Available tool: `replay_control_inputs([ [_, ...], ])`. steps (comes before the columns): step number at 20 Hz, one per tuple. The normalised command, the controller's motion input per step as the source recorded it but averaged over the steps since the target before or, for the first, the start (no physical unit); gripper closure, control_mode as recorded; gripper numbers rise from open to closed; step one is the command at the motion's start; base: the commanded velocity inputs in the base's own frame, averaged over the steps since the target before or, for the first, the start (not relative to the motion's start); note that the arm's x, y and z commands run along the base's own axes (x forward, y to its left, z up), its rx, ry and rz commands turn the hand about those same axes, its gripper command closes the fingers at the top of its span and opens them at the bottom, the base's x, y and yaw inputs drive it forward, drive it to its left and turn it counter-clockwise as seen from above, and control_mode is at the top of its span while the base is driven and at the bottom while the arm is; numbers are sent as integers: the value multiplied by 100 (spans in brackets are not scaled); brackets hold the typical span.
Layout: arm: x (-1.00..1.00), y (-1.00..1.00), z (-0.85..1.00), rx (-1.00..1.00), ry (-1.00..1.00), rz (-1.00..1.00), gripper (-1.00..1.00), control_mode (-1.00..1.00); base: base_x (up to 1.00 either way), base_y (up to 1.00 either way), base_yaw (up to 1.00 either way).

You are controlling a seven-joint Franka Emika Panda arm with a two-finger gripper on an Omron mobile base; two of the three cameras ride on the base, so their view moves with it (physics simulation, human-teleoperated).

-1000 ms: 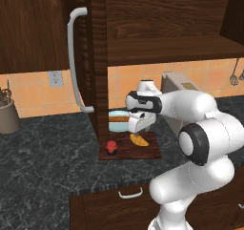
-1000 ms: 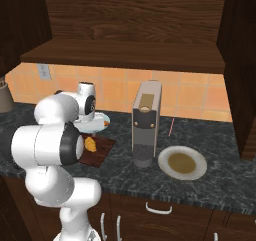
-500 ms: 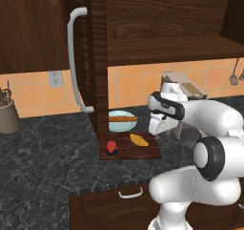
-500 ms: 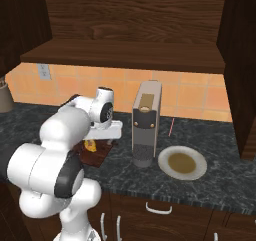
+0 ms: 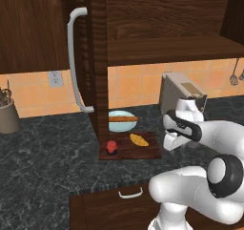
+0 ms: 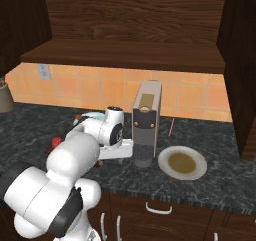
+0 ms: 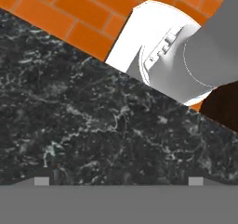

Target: From the different types of pastries on the counter, select a croissant and place it on the cutting board. Then retrieve a jar of jam from the cabinet and place it alongside the croissant on the cutting board.

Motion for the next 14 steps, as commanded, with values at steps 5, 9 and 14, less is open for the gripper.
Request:
replay_control_inputs([
  [5, 0, -67, -67, -9, -1, 0, -100, -100, 0, 0, 0],
  [9, 15, -82, -26, -1, -1, -1, -100, -100, 0, 0, 0],
  [14, 31, -99, -3, 3, 0, -3, -100, -100, 0, 0, 0],
])
